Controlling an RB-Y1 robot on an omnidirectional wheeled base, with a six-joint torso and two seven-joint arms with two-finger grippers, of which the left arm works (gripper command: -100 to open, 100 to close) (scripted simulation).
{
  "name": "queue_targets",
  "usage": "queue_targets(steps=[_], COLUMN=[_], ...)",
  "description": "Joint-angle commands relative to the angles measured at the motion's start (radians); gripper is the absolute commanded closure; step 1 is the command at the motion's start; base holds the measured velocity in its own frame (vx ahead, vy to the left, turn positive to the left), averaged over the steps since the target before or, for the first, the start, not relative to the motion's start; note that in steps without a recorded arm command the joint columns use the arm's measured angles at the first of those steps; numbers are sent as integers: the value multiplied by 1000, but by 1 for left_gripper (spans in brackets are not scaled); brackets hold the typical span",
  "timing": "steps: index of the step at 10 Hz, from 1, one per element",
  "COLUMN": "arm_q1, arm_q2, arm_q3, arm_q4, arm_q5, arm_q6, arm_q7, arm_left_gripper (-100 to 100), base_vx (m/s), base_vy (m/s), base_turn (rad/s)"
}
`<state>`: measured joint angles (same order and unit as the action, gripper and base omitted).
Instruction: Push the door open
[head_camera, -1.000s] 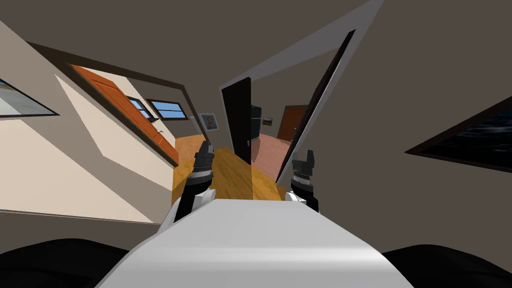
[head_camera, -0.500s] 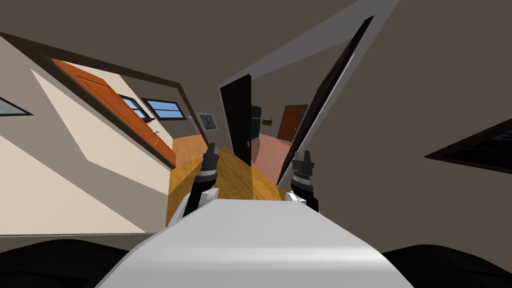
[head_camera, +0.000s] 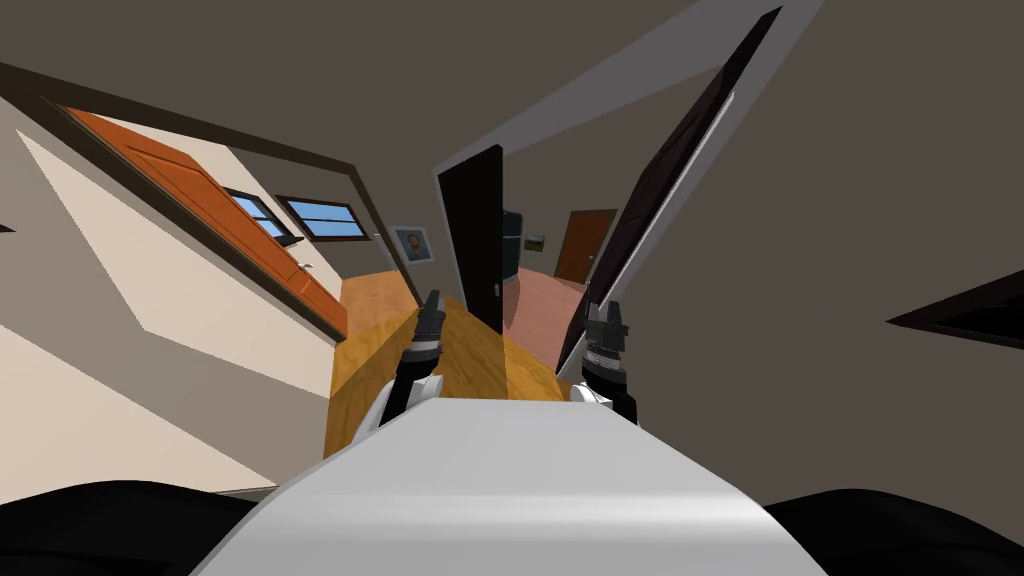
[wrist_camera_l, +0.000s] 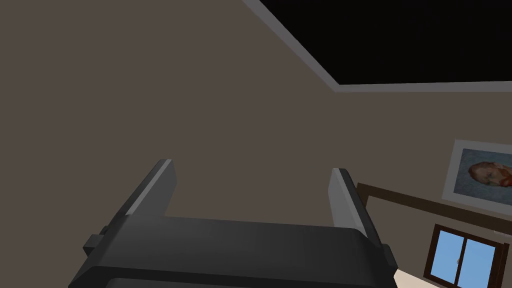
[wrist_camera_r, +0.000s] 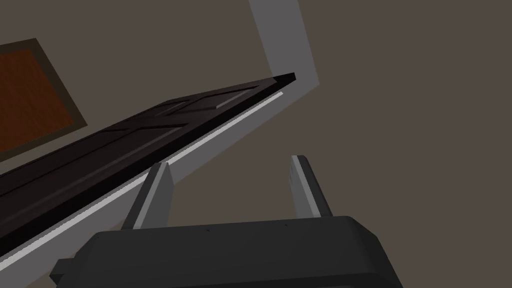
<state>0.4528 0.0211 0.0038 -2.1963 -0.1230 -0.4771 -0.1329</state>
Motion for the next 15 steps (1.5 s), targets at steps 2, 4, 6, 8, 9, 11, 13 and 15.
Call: queue_targets(steps=[2,4,6,8,9,11,13,15], arm_q1=[-23,-42,-63,-83,-94,-117,-140,-164], arm_q2=[12,19,26,33,37,42,48,53], arm_q3=[-11,-20,-31,-42,-48,-60,-72,-85], arm_q4=[59,105,157,210,237,295,353,413], arm_q5=[-1,-3,-5,-7,-8,-10,-12,-14], arm_q6=[-13,-22,-34,-45,-51,-63,-76,-88], arm_q7=[14,25,36,47,53,66,78,92], arm_left_gripper=[-100,-100,-100,-100,-100,-100,-100,-100], base_vx=[97,96,95,97,98,94,101,98], base_vy=[48,32,45,57,48,51,52,65], base_turn=[-18,-18,-21,-23,-20,-25,-22,-23])
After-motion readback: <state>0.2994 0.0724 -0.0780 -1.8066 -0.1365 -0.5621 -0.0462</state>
